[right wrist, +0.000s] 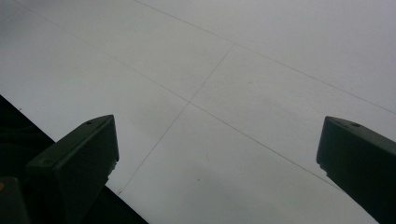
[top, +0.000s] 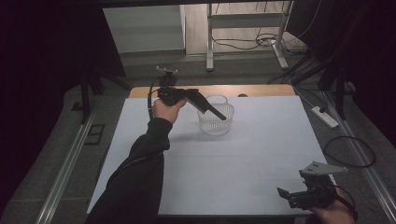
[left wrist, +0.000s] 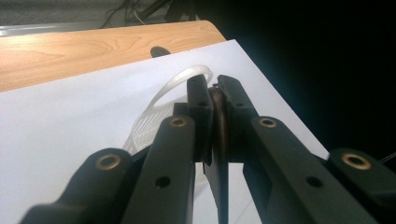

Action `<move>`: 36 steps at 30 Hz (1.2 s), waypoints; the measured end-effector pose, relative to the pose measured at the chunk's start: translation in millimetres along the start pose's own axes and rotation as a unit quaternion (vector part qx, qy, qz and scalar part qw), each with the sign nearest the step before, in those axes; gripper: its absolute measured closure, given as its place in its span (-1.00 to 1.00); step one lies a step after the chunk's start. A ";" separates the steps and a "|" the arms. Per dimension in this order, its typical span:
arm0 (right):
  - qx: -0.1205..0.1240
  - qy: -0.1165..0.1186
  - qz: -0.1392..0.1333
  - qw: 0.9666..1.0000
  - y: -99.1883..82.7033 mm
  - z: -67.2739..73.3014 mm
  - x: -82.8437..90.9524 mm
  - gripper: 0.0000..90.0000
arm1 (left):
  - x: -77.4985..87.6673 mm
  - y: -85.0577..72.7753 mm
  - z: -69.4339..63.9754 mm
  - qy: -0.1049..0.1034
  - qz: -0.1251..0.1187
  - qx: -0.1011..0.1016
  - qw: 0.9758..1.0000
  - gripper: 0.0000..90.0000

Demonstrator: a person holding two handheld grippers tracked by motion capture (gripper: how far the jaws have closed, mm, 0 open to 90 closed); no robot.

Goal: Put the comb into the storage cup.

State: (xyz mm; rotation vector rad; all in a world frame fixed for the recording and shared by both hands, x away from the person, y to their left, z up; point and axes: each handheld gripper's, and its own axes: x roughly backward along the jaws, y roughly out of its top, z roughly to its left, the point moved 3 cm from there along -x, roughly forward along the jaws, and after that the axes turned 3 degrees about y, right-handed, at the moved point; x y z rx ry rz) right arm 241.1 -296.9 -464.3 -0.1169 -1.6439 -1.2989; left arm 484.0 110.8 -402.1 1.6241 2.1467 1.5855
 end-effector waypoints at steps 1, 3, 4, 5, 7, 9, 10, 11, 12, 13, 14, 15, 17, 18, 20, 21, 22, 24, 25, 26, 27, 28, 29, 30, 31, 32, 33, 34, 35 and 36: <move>0.000 0.000 0.000 1.000 0.0 0.1 -0.1 -1.00 | -1.2 0.0 0.1 0.000 0.000 0.000 1.000 0.86; 0.001 0.000 0.001 1.000 0.0 0.2 -0.2 -1.00 | -4.1 -0.2 0.1 0.001 -0.001 0.001 1.000 0.86; 0.002 0.000 0.002 1.000 0.0 0.3 -0.3 -1.00 | -5.4 -0.4 0.2 0.001 0.000 0.001 1.000 0.86; 0.002 0.000 0.002 1.000 0.0 0.4 -0.4 -1.00 | -6.8 -0.7 0.2 0.002 0.001 0.001 1.000 0.86; 0.002 0.001 0.002 1.000 -0.1 0.4 -0.4 -1.00 | -9.2 -1.7 0.8 0.003 0.003 -0.001 1.000 0.86; 0.002 0.001 0.003 1.000 -0.1 0.3 -0.5 -1.00 | -11.5 -2.6 1.5 0.005 0.002 0.002 1.000 0.86; 0.002 0.002 0.003 1.000 -0.1 0.3 -0.6 -1.00 | -12.7 -3.2 2.2 0.006 0.002 0.004 1.000 0.86; 0.002 0.002 0.004 1.000 -0.1 0.3 -0.6 -1.00 | -13.3 -3.5 2.8 0.006 0.002 0.004 1.000 0.86; 0.002 0.002 0.004 1.000 -0.1 0.4 -0.7 -1.00 | -14.5 -4.1 3.7 0.007 0.001 0.006 1.000 0.86; 0.002 0.002 0.004 1.000 0.0 0.3 -0.8 -1.00 | -15.3 -4.5 4.3 0.007 0.000 0.007 1.000 0.86; 0.002 0.002 0.005 1.000 -0.1 0.4 -0.9 -1.00 | -16.2 -4.9 5.0 0.007 0.001 0.008 1.000 0.86; 0.003 0.002 0.005 1.000 0.0 0.3 -1.0 -1.00 | -17.2 -5.4 5.5 0.007 0.001 0.009 1.000 0.86; 0.003 0.002 0.006 1.000 0.0 0.3 -1.2 -1.00 | -19.1 -6.4 6.4 0.006 0.002 0.010 1.000 0.86; 0.003 0.002 0.006 1.000 0.0 0.3 -1.2 -1.00 | -20.6 -7.1 6.7 0.007 0.005 0.010 1.000 0.86; 0.003 0.003 0.007 1.000 -0.1 0.4 -1.3 -1.00 | -22.8 -8.3 6.9 0.008 0.006 0.010 1.000 0.86; 0.004 0.003 0.007 1.000 -0.1 0.5 -1.4 -1.00 | -23.4 -8.7 7.3 0.009 0.006 0.010 1.000 0.86; 0.004 0.003 0.008 1.000 -0.1 0.6 -1.4 -1.00 | -24.6 -9.3 7.6 0.009 0.006 0.011 1.000 0.86; 0.004 0.002 0.008 1.000 0.0 0.6 -1.5 -1.00 | -26.3 -10.4 8.0 0.009 0.005 0.014 1.000 0.86; 0.004 0.001 0.007 1.000 0.0 0.4 -1.4 -1.00 | -27.0 -10.9 8.2 0.010 0.005 0.014 1.000 0.86; 0.003 0.001 0.007 1.000 0.0 0.3 -1.3 -1.00 | -28.0 -11.6 8.2 0.010 0.004 0.015 1.000 0.86; 0.003 0.001 0.006 1.000 0.0 0.2 -1.3 -1.00 | -29.1 -12.3 8.4 0.011 0.004 0.015 1.000 0.86; 0.002 0.000 0.006 1.000 0.0 0.1 -1.3 -1.00 | -30.3 -13.1 8.6 0.012 0.005 0.015 1.000 0.86; 0.002 0.000 0.007 1.000 -0.1 0.1 -1.3 -1.00 | -31.1 -13.6 8.7 0.011 0.004 0.017 1.000 0.86; 0.002 0.000 0.007 1.000 -0.1 0.2 -1.3 -1.00 | -32.2 -14.5 9.1 0.010 0.004 0.018 1.000 0.86; 0.003 0.000 0.007 1.000 -0.1 0.2 -1.3 -1.00 | -33.1 -15.0 9.3 0.010 0.003 0.020 1.000 0.86; 0.003 0.000 0.007 1.000 -0.1 0.3 -1.4 -1.00 | -33.4 -15.5 9.7 0.010 0.002 0.020 1.000 0.86; 0.003 0.000 0.008 1.000 -0.1 0.4 -1.4 -1.00 | -33.7 -15.6 10.3 0.009 0.001 0.023 1.000 0.86; 0.004 0.000 0.008 1.000 -0.1 0.3 -1.5 -1.00 | -33.5 -15.6 11.3 0.008 0.002 0.025 1.000 0.86; 0.003 0.000 0.009 1.000 -0.1 0.3 -1.6 -1.00 | -33.5 -15.8 11.8 0.009 0.002 0.026 1.000 0.86; 0.003 -0.001 0.009 1.000 -0.1 0.4 -1.7 -1.00 | -33.4 -16.3 12.6 0.008 0.002 0.027 1.000 0.86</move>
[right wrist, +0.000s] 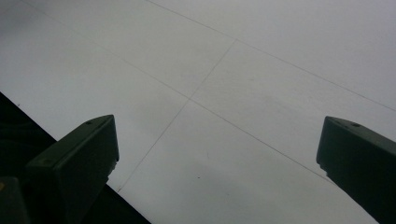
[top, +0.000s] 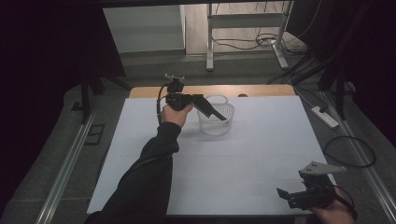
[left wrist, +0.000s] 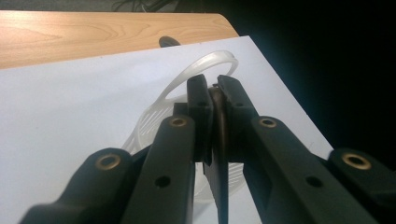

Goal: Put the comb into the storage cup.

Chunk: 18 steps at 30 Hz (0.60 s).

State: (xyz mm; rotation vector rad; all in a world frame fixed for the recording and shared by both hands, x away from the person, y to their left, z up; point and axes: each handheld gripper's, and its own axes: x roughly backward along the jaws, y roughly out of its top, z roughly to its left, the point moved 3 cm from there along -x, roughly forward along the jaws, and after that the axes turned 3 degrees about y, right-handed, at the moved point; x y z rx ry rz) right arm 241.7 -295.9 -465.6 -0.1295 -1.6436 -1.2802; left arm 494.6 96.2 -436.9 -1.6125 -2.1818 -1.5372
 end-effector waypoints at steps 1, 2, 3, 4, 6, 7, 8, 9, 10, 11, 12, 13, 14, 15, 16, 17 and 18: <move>0.000 0.000 0.001 1.000 0.0 0.1 -0.1 -1.00 | 0.1 -0.6 0.8 -0.001 -0.001 0.003 1.000 0.86; 0.000 0.000 0.001 1.000 0.0 0.1 -0.2 -1.00 | 0.3 -1.3 2.3 0.000 -0.001 0.006 1.000 0.86; 0.001 0.000 0.002 1.000 0.1 0.2 -0.4 -1.00 | 0.3 -1.8 3.2 0.000 -0.002 0.009 1.000 0.86; 0.001 0.000 0.002 1.000 0.1 0.3 -0.5 -1.00 | 0.4 -2.4 4.5 0.000 -0.003 0.012 1.000 0.86; 0.003 0.000 0.002 1.000 0.1 0.4 -0.5 -1.00 | 0.6 -4.0 7.6 0.002 -0.004 0.017 1.000 0.85; 0.002 0.000 0.003 1.000 0.1 0.5 -0.5 -1.00 | 0.7 -4.9 8.8 -0.001 -0.006 0.019 1.000 0.85; 0.003 0.000 0.002 1.000 0.1 0.5 -0.6 -1.00 | 1.0 -5.6 10.1 -0.001 -0.004 0.019 1.000 0.85; 0.003 0.000 0.003 1.000 0.1 0.5 -0.7 -1.00 | 1.0 -6.0 10.9 -0.001 -0.004 0.021 1.000 0.85; 0.003 0.000 0.003 1.000 0.1 0.6 -0.8 -1.00 | 1.3 -6.7 12.6 -0.001 -0.003 0.022 1.000 0.84; 0.004 0.000 0.005 1.000 0.1 0.8 -1.0 -1.00 | 1.4 -7.1 13.5 0.000 -0.002 0.023 1.000 0.84; 0.004 0.000 0.006 1.000 0.1 0.9 -1.0 -1.00 | 1.4 -7.9 15.2 -0.002 -0.003 0.027 1.000 0.84; 0.004 0.000 0.006 1.000 0.1 1.1 -1.2 -1.00 | 1.3 -8.4 16.1 -0.003 -0.004 0.029 1.000 0.84; 0.005 0.000 0.006 1.000 0.1 1.2 -1.2 -1.00 | 1.2 -9.0 17.8 -0.002 -0.004 0.032 0.999 0.84; 0.006 -0.001 0.006 1.000 0.1 1.2 -1.3 -1.00 | 1.0 -9.4 18.8 0.001 -0.004 0.032 0.999 0.83; 0.006 -0.001 0.006 1.000 0.1 1.3 -1.3 -1.00 | 0.8 -10.0 20.3 0.004 -0.004 0.034 0.999 0.82; 0.006 -0.001 0.006 1.000 0.1 1.3 -1.3 -1.00 | 0.7 -10.3 21.2 0.006 -0.004 0.035 0.999 0.81; 0.006 -0.001 0.006 1.000 0.1 1.2 -1.3 -1.00 | 0.7 -10.9 22.7 0.007 -0.004 0.036 0.999 0.80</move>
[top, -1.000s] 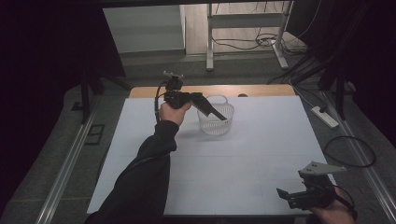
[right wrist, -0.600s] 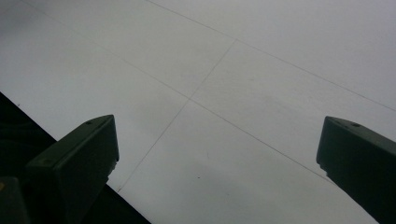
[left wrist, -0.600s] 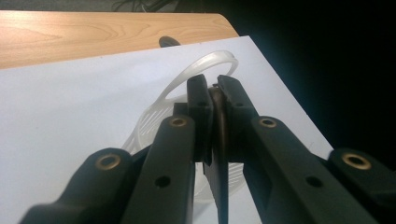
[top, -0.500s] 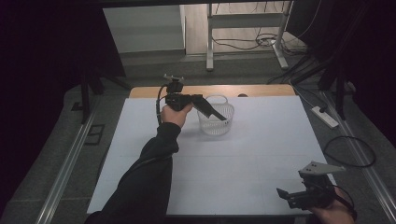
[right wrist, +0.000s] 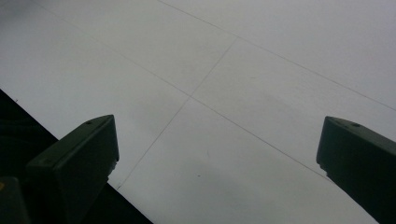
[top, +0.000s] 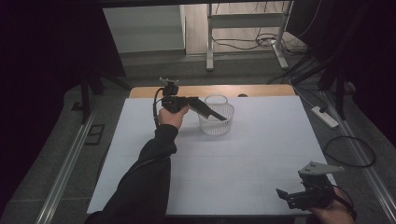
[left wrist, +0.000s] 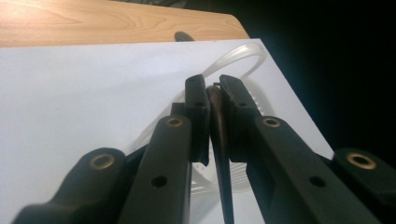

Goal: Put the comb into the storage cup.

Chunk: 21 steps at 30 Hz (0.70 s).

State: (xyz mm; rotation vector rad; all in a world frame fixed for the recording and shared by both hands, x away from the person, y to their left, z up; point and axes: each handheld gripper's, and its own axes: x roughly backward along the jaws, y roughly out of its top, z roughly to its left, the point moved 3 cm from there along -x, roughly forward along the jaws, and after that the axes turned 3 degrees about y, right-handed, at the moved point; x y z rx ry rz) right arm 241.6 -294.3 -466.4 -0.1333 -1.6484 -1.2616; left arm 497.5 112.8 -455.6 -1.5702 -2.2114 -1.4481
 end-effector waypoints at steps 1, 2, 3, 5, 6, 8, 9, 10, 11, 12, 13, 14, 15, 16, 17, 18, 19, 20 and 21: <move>0.000 0.000 0.000 1.000 0.0 0.0 0.0 -1.00 | 0.0 -0.4 1.1 0.002 0.000 0.000 1.000 0.79; 0.000 0.000 0.000 1.000 0.0 -0.1 0.1 -1.00 | 0.0 -0.7 2.2 0.005 0.001 0.001 1.000 0.78; 0.000 0.000 0.000 1.000 0.0 -0.1 0.1 -1.00 | -0.1 -1.1 3.0 0.006 0.000 0.001 1.000 0.77; 0.000 0.000 0.000 1.000 0.0 -0.1 0.1 -1.00 | -0.2 -1.9 5.1 0.009 0.001 0.002 1.000 0.75; 0.000 0.000 0.000 1.000 0.0 0.0 0.1 -1.00 | -0.5 -2.5 6.3 0.012 0.000 0.002 1.000 0.74; 0.000 0.000 0.000 1.000 -0.1 0.0 0.1 -1.00 | -0.8 -3.3 7.9 0.016 0.002 0.001 1.000 0.72; 0.000 0.000 0.000 1.000 0.0 0.0 0.1 -1.00 | -1.0 -3.8 8.5 0.021 0.004 0.000 1.000 0.70; 0.000 0.000 0.000 1.000 0.0 0.0 0.1 -1.00 | -1.3 -4.5 9.1 0.027 0.005 -0.001 1.000 0.68; 0.000 0.000 0.000 1.000 -0.1 0.0 0.1 -1.00 | -1.6 -5.0 9.7 0.029 0.004 -0.002 1.000 0.66; 0.000 0.000 0.000 1.000 -0.1 0.0 0.1 -1.00 | -1.8 -5.5 10.2 0.030 0.003 -0.002 1.000 0.65; 0.001 0.000 0.000 1.000 -0.1 0.0 0.0 -1.00 | -2.0 -5.9 10.4 0.033 0.004 -0.002 0.999 0.64; 0.001 0.000 0.000 1.000 -0.1 0.0 0.0 -1.00 | -2.4 -6.3 10.6 0.040 0.004 -0.006 0.999 0.63; 0.001 0.000 0.000 1.000 -0.1 0.0 0.1 -1.00 | -2.6 -6.4 10.5 0.044 0.005 -0.008 0.999 0.61; 0.001 0.000 0.000 1.000 -0.1 0.0 0.1 -1.00 | -2.6 -6.5 10.8 0.046 0.006 -0.009 0.999 0.60; 0.001 0.000 0.000 1.000 0.0 0.1 0.1 -1.00 | -2.7 -6.6 11.2 0.048 0.007 -0.009 0.999 0.59; 0.001 0.000 0.000 1.000 -0.1 0.0 0.1 -1.00 | -2.7 -6.6 11.4 0.052 0.007 -0.011 0.999 0.58; 0.001 0.000 0.000 1.000 0.0 0.0 0.1 -1.00 | -2.6 -6.6 11.7 0.057 0.007 -0.014 0.998 0.54; 0.001 0.000 0.000 1.000 -0.1 0.0 0.0 -1.00 | -2.4 -6.7 11.8 0.056 0.005 -0.015 0.998 0.50; 0.001 0.000 0.000 1.000 -0.1 0.0 0.1 -1.00 | -2.2 -6.9 12.2 0.055 0.005 -0.015 0.998 0.49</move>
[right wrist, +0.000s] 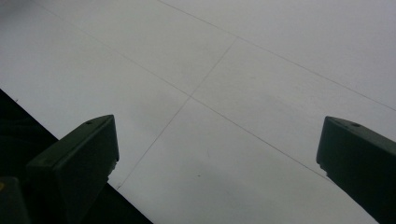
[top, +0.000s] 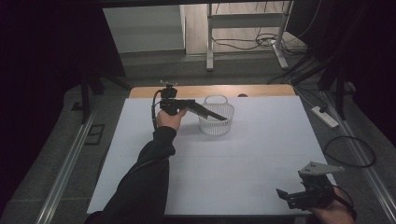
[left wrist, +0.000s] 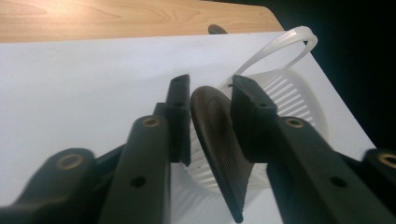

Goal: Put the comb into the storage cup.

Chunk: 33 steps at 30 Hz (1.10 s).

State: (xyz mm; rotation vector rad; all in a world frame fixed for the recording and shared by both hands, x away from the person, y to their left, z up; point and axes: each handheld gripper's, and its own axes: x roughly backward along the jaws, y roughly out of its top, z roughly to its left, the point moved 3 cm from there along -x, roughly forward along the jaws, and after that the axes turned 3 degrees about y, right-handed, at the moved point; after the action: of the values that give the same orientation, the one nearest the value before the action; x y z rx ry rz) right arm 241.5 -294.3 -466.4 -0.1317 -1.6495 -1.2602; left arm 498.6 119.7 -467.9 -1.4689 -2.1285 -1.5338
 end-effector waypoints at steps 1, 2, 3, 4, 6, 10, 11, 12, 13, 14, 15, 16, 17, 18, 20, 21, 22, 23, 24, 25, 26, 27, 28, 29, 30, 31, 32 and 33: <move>0.001 0.000 0.000 1.000 0.0 0.0 0.0 -1.00 | 0.2 -0.2 0.3 0.001 -0.001 0.000 1.000 0.46; 0.001 0.000 0.000 1.000 0.0 0.1 0.0 -1.00 | 0.2 -0.5 0.5 0.003 -0.004 0.000 1.000 0.41; 0.001 0.000 0.000 1.000 0.0 0.2 0.0 -1.00 | 0.3 -0.7 0.8 0.004 -0.006 0.000 1.000 0.37; 0.002 0.000 0.000 1.000 0.0 0.3 0.0 -1.00 | 0.3 -0.9 0.9 0.004 -0.007 0.001 1.000 0.35; 0.003 0.000 0.000 1.000 0.0 0.3 0.0 -1.00 | 0.3 -0.9 0.9 0.008 -0.009 -0.002 1.000 0.29; 0.002 0.000 0.000 1.000 0.0 0.3 0.0 -1.00 | 1.2 -0.6 0.1 0.016 -0.013 -0.014 1.000 0.15; 0.002 0.000 0.001 1.000 0.0 0.3 -0.1 -1.00 | 1.8 -0.3 0.0 0.019 -0.015 -0.020 0.999 0.09; 0.002 0.000 0.001 1.000 0.0 0.3 -0.1 -1.00 | 2.3 0.0 -0.2 0.023 -0.017 -0.025 0.999 0.03; 0.003 0.000 0.001 1.000 0.0 0.4 -0.1 -1.00 | 2.6 0.1 -0.1 0.024 -0.018 -0.028 0.999 -0.01; 0.003 0.000 0.001 1.000 0.0 0.5 0.0 -1.00 | 2.7 0.1 0.0 0.026 -0.017 -0.030 0.999 -0.05; 0.003 0.000 0.001 1.000 0.0 0.5 -0.1 -1.00 | 2.7 0.1 0.3 0.027 -0.017 -0.032 0.999 -0.10; 0.003 -0.001 0.001 1.000 0.0 0.5 -0.1 -1.00 | 2.8 0.1 0.6 0.029 -0.016 -0.035 0.999 -0.15; 0.003 0.000 0.001 1.000 0.0 0.5 -0.1 -1.00 | 3.0 0.2 0.9 0.031 -0.016 -0.039 0.999 -0.18; 0.003 -0.001 0.001 1.000 0.0 0.5 -0.1 -1.00 | 3.3 0.4 1.0 0.032 -0.017 -0.042 0.998 -0.23; 0.002 -0.001 0.001 1.000 0.0 0.4 -0.1 -1.00 | 4.3 1.0 1.1 0.033 -0.017 -0.047 0.998 -0.31; 0.002 -0.001 0.001 1.000 0.0 0.3 -0.1 -1.00 | 5.0 1.3 0.9 0.033 -0.017 -0.051 0.998 -0.34; 0.002 0.000 0.001 1.000 0.0 0.3 -0.1 -1.00 | 6.0 1.8 0.5 0.032 -0.018 -0.057 0.998 -0.38; 0.002 0.000 0.001 1.000 0.1 0.4 -0.1 -1.00 | 6.8 2.3 0.1 0.034 -0.016 -0.063 0.997 -0.44; 0.002 0.000 0.001 1.000 0.0 0.4 -0.1 -1.00 | 7.5 2.5 -0.3 0.034 -0.016 -0.068 0.997 -0.49; 0.002 0.000 0.001 1.000 0.0 0.4 -0.2 -1.00 | 8.5 3.1 -1.4 0.030 -0.017 -0.077 0.996 -0.54; 0.002 0.000 0.001 1.000 0.0 0.4 -0.2 -1.00 | 9.3 3.3 -2.3 0.031 -0.016 -0.086 0.996 -0.60; 0.002 0.000 0.001 1.000 0.0 0.4 -0.2 -1.00 | 9.8 3.3 -3.3 0.034 -0.014 -0.094 0.995 -0.65; 0.002 0.000 0.001 1.000 0.1 0.4 -0.2 -1.00 | 10.1 3.0 -4.3 0.036 -0.012 -0.104 0.994 -0.70; 0.002 0.000 0.001 1.000 0.1 0.4 -0.1 -1.00 | 10.2 2.5 -5.4 0.037 -0.006 -0.114 0.993 -0.74; 0.002 -0.001 0.001 1.000 0.1 0.4 -0.2 -1.00 | 10.3 2.2 -6.0 0.042 -0.002 -0.121 0.992 -0.79; 0.002 -0.001 0.001 1.000 0.1 0.4 -0.2 -1.00 | 10.4 1.9 -6.8 0.044 0.000 -0.126 0.991 -0.81; 0.002 -0.001 0.001 1.000 0.0 0.4 -0.2 -1.00 | 10.8 1.7 -7.1 0.043 0.003 -0.131 0.990 -0.83; 0.002 -0.001 0.001 1.000 0.0 0.4 -0.2 -1.00 | 11.1 1.5 -7.4 0.044 0.004 -0.134 0.990 -0.85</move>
State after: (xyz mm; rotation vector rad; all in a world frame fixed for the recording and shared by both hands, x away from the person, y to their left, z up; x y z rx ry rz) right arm 241.3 -293.9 -466.5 -0.1318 -1.6527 -1.2549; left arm 491.1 120.8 -456.9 -1.4510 -1.9266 -1.9049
